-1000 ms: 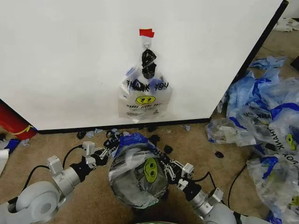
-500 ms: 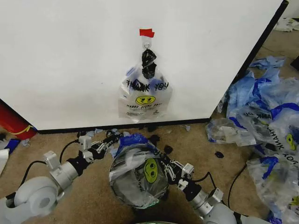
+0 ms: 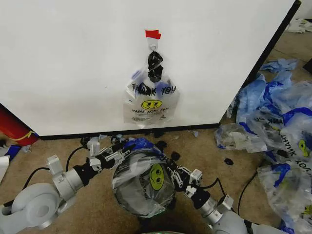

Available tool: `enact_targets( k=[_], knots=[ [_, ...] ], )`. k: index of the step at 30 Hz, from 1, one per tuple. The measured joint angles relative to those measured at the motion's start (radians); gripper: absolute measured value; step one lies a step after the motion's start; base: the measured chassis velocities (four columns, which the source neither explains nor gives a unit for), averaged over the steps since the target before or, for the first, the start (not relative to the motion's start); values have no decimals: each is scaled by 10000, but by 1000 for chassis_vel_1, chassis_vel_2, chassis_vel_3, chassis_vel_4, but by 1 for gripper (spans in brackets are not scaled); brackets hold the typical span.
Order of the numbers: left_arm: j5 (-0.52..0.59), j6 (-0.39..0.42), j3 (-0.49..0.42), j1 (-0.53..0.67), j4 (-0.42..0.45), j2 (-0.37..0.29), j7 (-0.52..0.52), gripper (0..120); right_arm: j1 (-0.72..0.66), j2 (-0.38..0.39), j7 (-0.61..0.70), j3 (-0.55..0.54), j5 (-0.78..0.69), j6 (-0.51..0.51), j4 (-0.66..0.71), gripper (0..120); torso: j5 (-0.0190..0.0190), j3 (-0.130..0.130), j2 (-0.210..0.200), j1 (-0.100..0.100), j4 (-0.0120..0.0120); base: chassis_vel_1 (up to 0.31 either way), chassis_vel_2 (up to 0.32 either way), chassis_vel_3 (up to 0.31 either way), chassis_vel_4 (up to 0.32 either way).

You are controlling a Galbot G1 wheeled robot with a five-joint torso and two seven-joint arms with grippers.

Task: Pick up the garbage bag from the wall and place it over the trash bin.

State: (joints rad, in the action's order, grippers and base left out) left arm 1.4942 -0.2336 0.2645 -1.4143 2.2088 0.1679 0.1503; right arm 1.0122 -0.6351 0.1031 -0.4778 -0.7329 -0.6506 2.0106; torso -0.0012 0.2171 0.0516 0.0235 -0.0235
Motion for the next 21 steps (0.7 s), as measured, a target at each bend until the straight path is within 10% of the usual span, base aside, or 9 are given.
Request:
enact_targets(
  k=[5, 21],
  knots=[
    [14, -4, -17, 6, -88, -14, 31, 98, 6, 25, -101, 17, -7, -34, 110, 1, 0, 0, 0, 0, -1, 0, 0, 0, 0],
    [210, -42, 22, 345, -143, 12, 69, 98, -22, 4, -270, 30, -1, -136, -3, 1, 0, 0, 0, 0, -1, 0, 0, 0, 0]
  ],
)
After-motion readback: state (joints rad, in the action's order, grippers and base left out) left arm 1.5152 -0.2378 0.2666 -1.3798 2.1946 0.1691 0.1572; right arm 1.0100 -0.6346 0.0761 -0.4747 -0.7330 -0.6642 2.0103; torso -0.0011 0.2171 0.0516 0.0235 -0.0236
